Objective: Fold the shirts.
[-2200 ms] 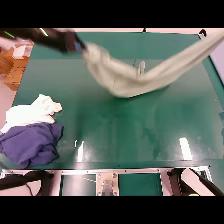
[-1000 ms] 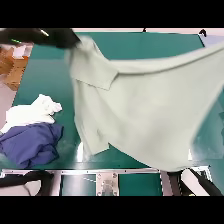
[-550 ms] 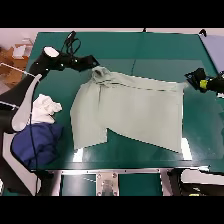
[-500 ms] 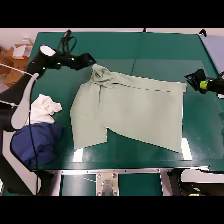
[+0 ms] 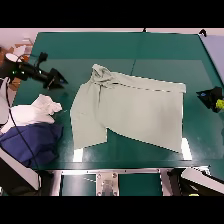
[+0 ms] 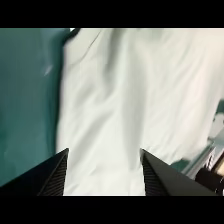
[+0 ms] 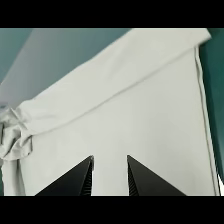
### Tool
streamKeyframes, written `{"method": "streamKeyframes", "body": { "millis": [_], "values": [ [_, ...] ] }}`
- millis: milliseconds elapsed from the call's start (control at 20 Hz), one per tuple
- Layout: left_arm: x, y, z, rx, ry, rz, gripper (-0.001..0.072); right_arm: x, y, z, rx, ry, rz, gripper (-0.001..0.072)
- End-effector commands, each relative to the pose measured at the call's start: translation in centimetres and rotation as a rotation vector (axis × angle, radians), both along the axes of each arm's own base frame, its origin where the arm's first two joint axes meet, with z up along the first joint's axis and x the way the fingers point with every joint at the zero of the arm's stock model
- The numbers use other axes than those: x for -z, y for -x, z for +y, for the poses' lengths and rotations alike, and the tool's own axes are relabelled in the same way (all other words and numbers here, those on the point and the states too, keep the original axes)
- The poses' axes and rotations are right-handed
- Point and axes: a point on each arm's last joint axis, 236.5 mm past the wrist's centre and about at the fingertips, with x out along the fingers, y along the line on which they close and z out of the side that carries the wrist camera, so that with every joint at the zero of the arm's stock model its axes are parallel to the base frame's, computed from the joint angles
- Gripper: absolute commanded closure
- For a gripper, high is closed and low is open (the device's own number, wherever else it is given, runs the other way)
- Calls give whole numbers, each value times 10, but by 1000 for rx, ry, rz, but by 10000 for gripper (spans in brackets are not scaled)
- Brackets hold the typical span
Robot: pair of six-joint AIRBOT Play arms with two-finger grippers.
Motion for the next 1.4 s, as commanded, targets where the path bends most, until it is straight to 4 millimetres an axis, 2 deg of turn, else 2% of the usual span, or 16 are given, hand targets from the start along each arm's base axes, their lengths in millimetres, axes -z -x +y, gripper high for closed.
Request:
{"method": "streamKeyframes", "body": {
  "millis": [0,100,250,400,450,500,600,700,800,950,1000,1050,1100,1200,1300,1350],
  "values": [
    [60,64,20,59,-95,231,181,12,38,19,46,2,6,460],
    [71,72,9,80,-70,227,181,18,46,30,47,-9,15,460],
    [80,71,-11,114,-74,202,181,18,51,41,18,-43,21,460],
    [77,99,-45,269,-47,258,182,14,50,47,6,-70,11,459],
    [73,108,-51,314,-35,274,264,14,51,48,8,-80,15,460],
    [69,112,-54,342,-27,279,446,13,51,48,12,-89,19,459],
    [71,106,-52,331,-44,249,670,10,54,48,10,-105,19,459],
    [75,96,-48,296,-58,219,680,12,62,43,40,-142,50,460],
    [75,90,-51,277,-53,203,680,27,81,32,113,-177,156,460],
    [74,90,-53,273,-41,201,680,54,138,13,240,-129,404,458],
    [74,89,-53,271,-41,198,680,62,162,3,291,-82,496,412],
    [74,87,-54,265,-38,194,680,69,192,-4,321,-38,600,314],
    [73,85,-56,258,-29,188,680,75,210,2,288,-39,662,304],
    [69,81,-62,250,3,165,680,94,224,34,197,-139,720,304],
    [65,79,-66,250,28,153,680,107,222,60,144,-204,696,304],
    [63,76,-68,241,39,147,680,108,220,62,131,-203,691,305]
  ]
}}
